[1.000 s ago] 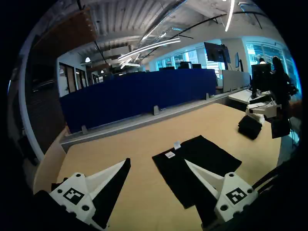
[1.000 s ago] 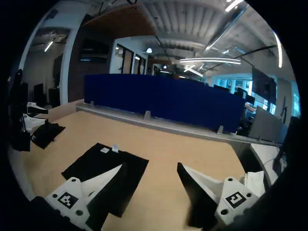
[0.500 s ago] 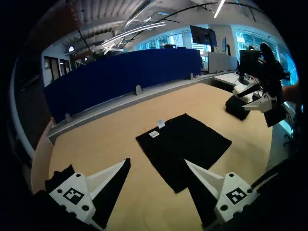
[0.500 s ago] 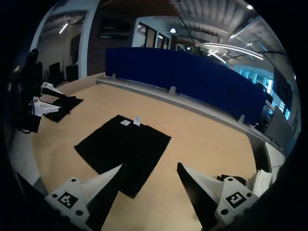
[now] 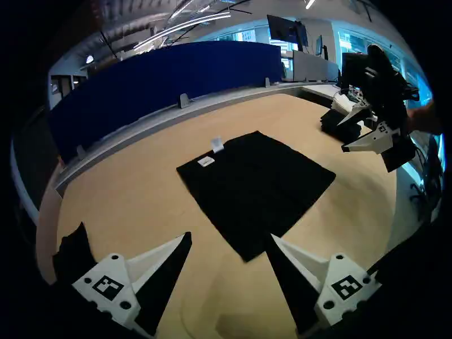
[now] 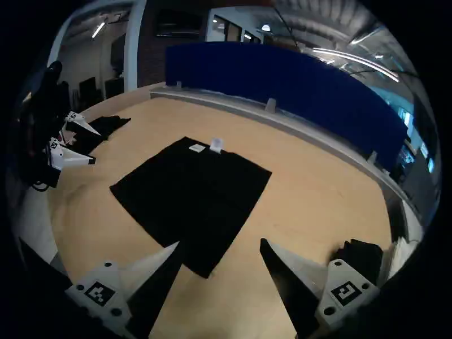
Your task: Fold towel
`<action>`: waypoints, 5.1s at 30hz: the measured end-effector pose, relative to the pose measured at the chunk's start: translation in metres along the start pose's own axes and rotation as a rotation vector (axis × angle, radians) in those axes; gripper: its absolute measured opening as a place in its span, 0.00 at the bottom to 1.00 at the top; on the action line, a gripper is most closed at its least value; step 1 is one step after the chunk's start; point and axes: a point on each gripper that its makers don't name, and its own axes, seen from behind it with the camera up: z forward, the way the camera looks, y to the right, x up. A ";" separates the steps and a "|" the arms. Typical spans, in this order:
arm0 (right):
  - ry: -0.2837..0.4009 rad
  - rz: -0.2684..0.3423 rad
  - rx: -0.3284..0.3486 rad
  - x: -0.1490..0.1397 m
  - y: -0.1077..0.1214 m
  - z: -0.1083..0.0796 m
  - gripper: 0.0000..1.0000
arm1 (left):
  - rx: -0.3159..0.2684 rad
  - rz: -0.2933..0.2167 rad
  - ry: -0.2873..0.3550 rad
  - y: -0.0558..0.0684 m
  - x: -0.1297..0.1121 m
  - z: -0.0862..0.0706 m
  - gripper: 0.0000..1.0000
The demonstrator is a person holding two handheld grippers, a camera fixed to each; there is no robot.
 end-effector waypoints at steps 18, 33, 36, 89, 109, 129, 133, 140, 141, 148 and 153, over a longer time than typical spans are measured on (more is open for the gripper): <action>-0.116 0.002 0.055 -0.057 -0.019 0.010 0.99 | -0.079 -0.008 -0.154 0.022 -0.049 0.038 0.94; -0.161 0.031 0.099 -0.077 -0.028 0.014 0.78 | -0.104 0.032 -0.228 0.032 -0.061 0.052 0.80; -0.163 0.037 0.105 -0.078 -0.028 0.015 0.69 | -0.108 0.041 -0.232 0.034 -0.061 0.053 0.75; -0.148 0.063 0.124 -0.064 -0.036 0.010 0.12 | -0.054 -0.015 -0.247 0.034 -0.051 0.046 0.07; -0.071 0.068 0.118 0.000 -0.028 -0.023 0.12 | -0.040 0.016 -0.263 0.039 -0.012 -0.001 0.07; -0.062 0.080 0.126 0.012 -0.030 -0.045 0.12 | -0.060 0.066 -0.332 0.051 -0.008 -0.024 0.07; -0.056 0.079 0.121 0.020 -0.025 -0.039 0.12 | -0.060 0.059 -0.338 0.048 -0.004 -0.018 0.07; -0.055 0.070 0.109 0.038 -0.009 -0.022 0.12 | -0.057 0.058 -0.338 0.031 0.015 -0.004 0.08; -0.055 0.071 0.107 0.041 -0.006 -0.018 0.12 | -0.056 0.060 -0.337 0.028 0.019 -0.001 0.08; -0.054 0.073 0.098 0.057 0.016 0.013 0.12 | -0.054 0.073 -0.355 0.004 0.033 0.027 0.08; -0.063 0.066 0.089 0.063 0.029 0.033 0.12 | -0.057 0.095 -0.389 -0.011 0.037 0.045 0.08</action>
